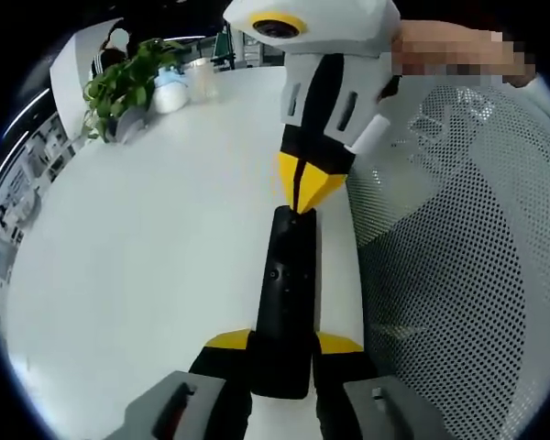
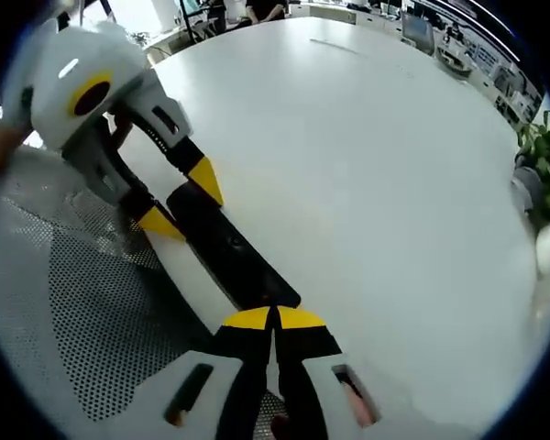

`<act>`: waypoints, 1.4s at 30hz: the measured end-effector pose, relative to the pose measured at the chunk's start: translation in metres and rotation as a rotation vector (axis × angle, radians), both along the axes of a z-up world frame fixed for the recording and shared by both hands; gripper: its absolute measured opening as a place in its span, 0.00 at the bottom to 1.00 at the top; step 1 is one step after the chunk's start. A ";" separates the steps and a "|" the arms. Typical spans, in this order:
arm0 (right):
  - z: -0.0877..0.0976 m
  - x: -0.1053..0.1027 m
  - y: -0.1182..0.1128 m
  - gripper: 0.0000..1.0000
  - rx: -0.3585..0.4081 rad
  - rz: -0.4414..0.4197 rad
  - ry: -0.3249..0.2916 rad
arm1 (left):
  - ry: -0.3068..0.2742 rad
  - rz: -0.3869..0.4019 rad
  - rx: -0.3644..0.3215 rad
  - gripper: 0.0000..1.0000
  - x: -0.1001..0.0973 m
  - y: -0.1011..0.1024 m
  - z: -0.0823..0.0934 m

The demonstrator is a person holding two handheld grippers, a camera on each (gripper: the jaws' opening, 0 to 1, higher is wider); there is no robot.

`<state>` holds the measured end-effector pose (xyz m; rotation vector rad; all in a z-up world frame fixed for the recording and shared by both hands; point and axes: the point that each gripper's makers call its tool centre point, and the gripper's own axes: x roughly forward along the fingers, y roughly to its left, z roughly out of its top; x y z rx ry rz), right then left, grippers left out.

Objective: Press the specified remote control buttons in sequence, fully releasing each button before pressing the next.

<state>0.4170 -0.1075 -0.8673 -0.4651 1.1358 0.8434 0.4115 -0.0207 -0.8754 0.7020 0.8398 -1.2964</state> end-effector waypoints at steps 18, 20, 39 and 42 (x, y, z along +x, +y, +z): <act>0.000 0.002 0.001 0.00 -0.024 -0.002 -0.001 | 0.012 -0.016 -0.002 0.24 -0.002 -0.001 0.000; 0.000 0.002 0.001 0.00 -0.023 -0.003 -0.002 | 0.016 -0.018 -0.002 0.24 -0.004 -0.001 0.000; 0.001 0.002 0.002 0.00 -0.003 -0.030 -0.003 | 0.063 0.005 -0.005 0.24 -0.008 -0.002 0.002; 0.001 0.003 0.002 0.00 -0.004 -0.038 0.004 | 0.059 0.002 -0.004 0.24 -0.009 -0.002 0.002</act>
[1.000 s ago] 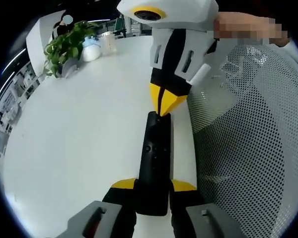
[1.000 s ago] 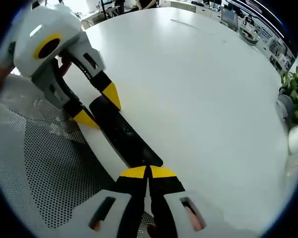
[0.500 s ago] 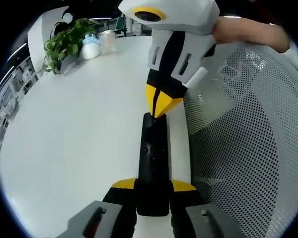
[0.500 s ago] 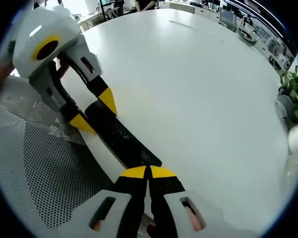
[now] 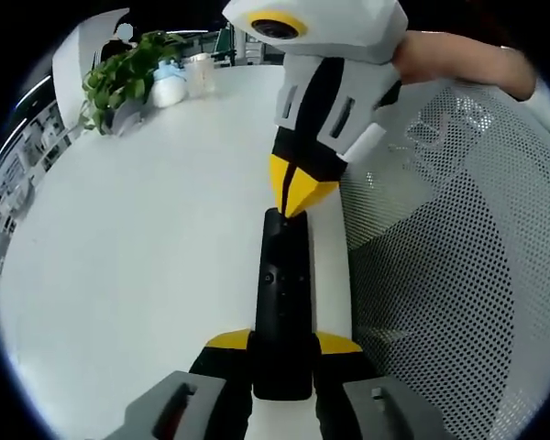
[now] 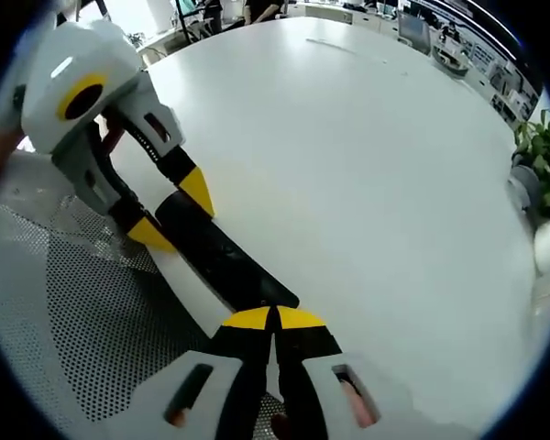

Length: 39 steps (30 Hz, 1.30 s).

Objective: Press the specified remote control buttons in sequence, fully releasing each button before pressing the next.

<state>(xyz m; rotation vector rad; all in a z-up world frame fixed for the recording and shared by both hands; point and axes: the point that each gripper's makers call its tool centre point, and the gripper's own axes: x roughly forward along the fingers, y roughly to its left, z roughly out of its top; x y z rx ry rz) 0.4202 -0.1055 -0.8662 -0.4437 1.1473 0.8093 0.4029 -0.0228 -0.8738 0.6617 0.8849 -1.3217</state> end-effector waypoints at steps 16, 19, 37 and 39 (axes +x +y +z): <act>0.001 -0.004 0.012 0.00 0.018 0.042 0.000 | 0.000 0.003 -0.005 0.24 0.001 0.000 0.000; 0.000 -0.003 0.011 0.00 0.017 0.043 -0.002 | 0.001 0.003 -0.006 0.24 0.001 -0.001 0.000; -0.001 -0.002 0.010 0.00 0.039 0.012 0.005 | -0.004 -0.004 0.000 0.24 0.002 -0.001 0.000; -0.001 -0.002 0.011 0.00 0.043 0.011 0.006 | -0.005 -0.004 0.000 0.24 0.002 -0.001 0.000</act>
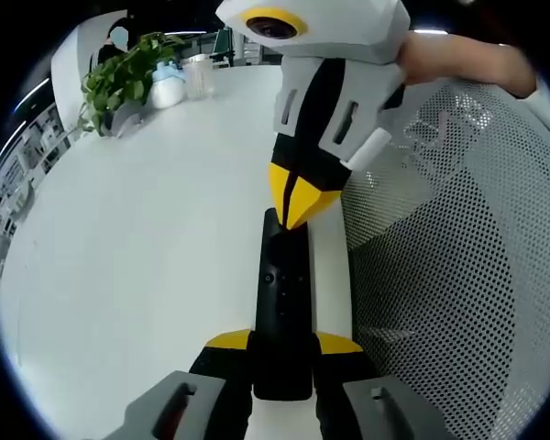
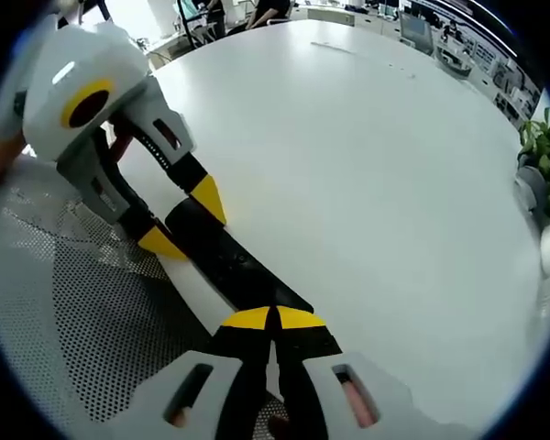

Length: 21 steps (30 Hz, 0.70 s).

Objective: Press the specified remote control buttons in sequence, fully releasing each button before pressing the next.

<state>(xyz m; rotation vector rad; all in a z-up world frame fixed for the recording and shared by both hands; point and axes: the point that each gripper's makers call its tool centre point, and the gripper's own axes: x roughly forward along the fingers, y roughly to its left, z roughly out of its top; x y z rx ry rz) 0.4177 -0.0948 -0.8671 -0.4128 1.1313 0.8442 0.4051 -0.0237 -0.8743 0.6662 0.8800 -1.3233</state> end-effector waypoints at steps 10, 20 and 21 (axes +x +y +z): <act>0.000 -0.001 0.001 0.00 -0.049 0.070 -0.035 | -0.001 0.004 -0.004 0.24 0.000 0.000 0.000; 0.000 -0.001 0.002 0.00 -0.051 0.069 -0.037 | -0.001 0.006 -0.009 0.24 -0.001 0.000 0.000; 0.000 -0.001 0.003 0.00 -0.049 0.068 -0.035 | -0.001 0.007 -0.010 0.24 -0.001 0.000 0.000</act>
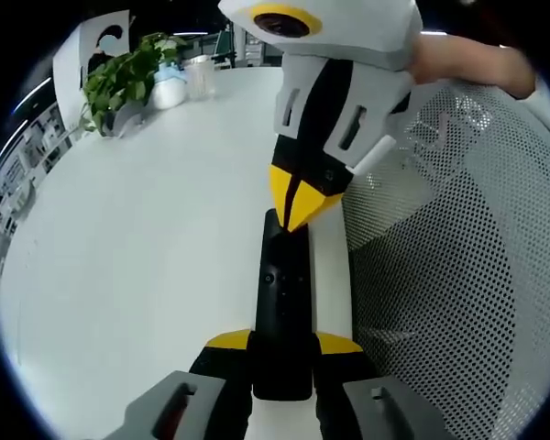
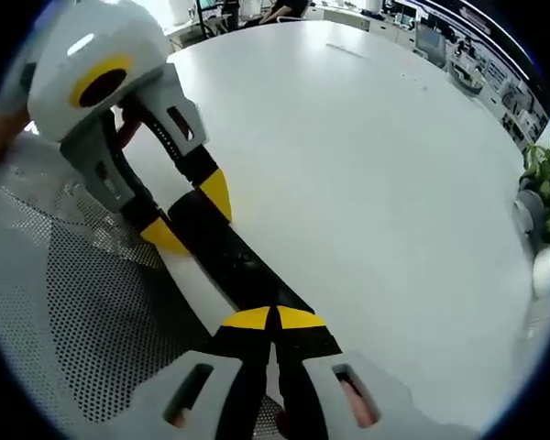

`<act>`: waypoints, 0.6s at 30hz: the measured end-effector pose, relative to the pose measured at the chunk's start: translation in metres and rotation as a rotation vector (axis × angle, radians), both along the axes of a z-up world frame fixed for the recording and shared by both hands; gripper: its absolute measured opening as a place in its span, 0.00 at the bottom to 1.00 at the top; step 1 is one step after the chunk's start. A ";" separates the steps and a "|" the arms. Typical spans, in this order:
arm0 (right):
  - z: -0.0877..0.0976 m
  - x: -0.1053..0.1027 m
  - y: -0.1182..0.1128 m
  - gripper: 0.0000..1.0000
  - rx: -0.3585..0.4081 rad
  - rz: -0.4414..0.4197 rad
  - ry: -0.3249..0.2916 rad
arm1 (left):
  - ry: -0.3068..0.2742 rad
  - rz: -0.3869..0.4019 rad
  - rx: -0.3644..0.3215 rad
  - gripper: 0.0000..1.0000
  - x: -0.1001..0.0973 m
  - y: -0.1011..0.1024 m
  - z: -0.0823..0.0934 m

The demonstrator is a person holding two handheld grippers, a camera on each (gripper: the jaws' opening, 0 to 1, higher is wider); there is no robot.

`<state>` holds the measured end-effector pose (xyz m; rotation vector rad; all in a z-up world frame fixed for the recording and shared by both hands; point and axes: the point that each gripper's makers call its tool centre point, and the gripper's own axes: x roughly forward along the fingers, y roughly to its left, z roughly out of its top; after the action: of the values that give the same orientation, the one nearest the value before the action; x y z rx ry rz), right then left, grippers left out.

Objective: Press the specified remote control buttons in sequence, fully releasing each button before pressing the next.

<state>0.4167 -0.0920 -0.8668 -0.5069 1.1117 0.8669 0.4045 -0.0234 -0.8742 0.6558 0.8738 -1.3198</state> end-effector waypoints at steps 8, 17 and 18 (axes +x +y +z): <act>0.001 -0.003 0.006 0.00 0.015 0.023 0.005 | -0.001 0.005 -0.007 0.24 -0.001 0.000 0.000; 0.001 -0.003 0.009 0.00 0.012 0.056 -0.017 | -0.003 0.004 -0.007 0.24 0.000 0.000 0.000; 0.001 -0.003 0.009 0.00 0.012 0.056 -0.017 | -0.003 0.004 -0.007 0.24 0.000 0.000 0.000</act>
<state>0.4140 -0.0827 -0.8660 -0.5365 1.0804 0.9167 0.4044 -0.0230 -0.8738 0.6499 0.8672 -1.3174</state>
